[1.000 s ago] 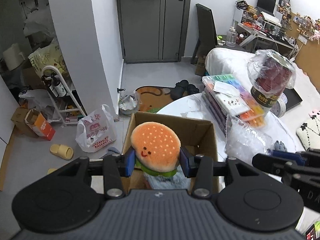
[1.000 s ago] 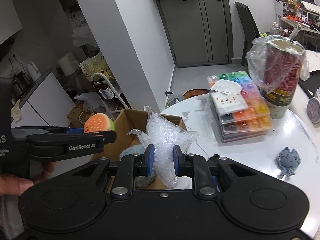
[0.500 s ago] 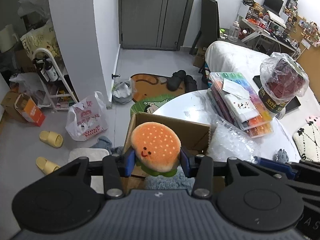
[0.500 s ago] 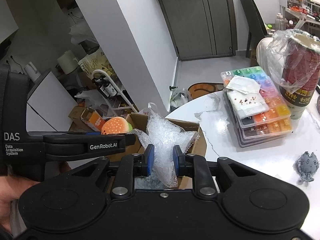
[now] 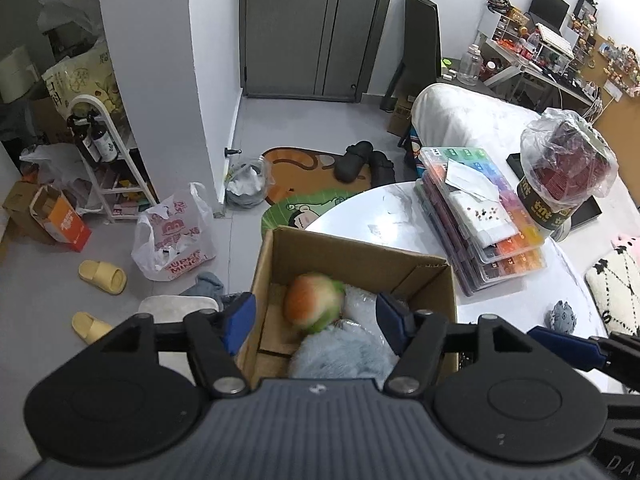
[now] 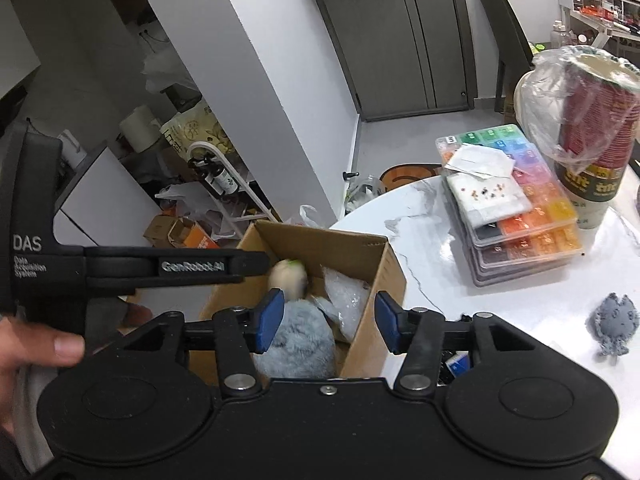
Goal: Organize soft objects
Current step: 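Drop the hamburger plush into the box by opening the left gripper, then withdraw the left gripper from the box back toward the table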
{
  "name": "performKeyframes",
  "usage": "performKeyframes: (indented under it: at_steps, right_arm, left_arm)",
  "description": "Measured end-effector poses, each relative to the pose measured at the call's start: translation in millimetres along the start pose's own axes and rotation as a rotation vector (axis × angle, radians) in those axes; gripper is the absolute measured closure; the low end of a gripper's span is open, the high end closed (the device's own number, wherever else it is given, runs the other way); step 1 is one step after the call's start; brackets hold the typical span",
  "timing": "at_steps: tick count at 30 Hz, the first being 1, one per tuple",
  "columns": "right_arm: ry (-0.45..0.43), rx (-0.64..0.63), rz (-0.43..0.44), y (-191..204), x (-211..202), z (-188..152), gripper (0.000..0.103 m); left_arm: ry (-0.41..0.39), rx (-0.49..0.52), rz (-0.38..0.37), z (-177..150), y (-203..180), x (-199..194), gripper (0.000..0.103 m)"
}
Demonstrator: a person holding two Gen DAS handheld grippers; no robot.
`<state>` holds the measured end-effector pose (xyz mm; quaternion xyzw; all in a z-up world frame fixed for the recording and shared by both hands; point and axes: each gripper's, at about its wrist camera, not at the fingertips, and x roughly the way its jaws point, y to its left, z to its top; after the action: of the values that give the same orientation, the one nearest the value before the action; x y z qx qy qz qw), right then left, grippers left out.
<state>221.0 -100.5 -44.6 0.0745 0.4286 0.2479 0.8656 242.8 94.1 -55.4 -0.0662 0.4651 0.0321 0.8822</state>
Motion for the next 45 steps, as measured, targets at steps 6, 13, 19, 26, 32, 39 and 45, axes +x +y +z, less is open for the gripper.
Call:
performKeyframes:
  at_steps: [6,13,19,26,32,39,45]
  right_arm:
    - [-0.012,-0.025,-0.005,-5.8,-17.7,-8.5,0.039]
    - [-0.035,-0.046,-0.005,-13.4,-35.6,-17.2,0.023]
    - [-0.055,-0.046,-0.012,-22.0,-51.4,-26.2,0.018]
    - [-0.075,-0.041,-0.033,-37.6,-68.3,-37.3,0.014]
    - [-0.087,-0.038,-0.049,-48.5,-80.9,-45.2,0.014]
    - [-0.101,-0.025,-0.057,-62.3,-93.8,-52.2,0.012]
    - [-0.108,-0.034,-0.072,-73.7,-102.5,-58.3,0.01]
  left_arm:
    - [-0.018,0.017,0.014,-8.5,-10.4,-18.1,0.032]
    - [-0.04,0.008,0.019,-23.3,-17.3,-40.3,0.027]
    - [-0.046,0.014,0.056,-38.1,-27.3,-56.7,0.024]
    - [-0.075,0.03,0.055,-54.3,-46.8,-72.0,0.024]
    - [-0.092,0.037,0.053,-66.6,-63.5,-79.5,0.023]
    - [-0.089,0.043,0.042,-83.4,-80.8,-82.6,0.023]
    - [-0.083,0.065,0.025,-90.3,-91.3,-82.2,0.023]
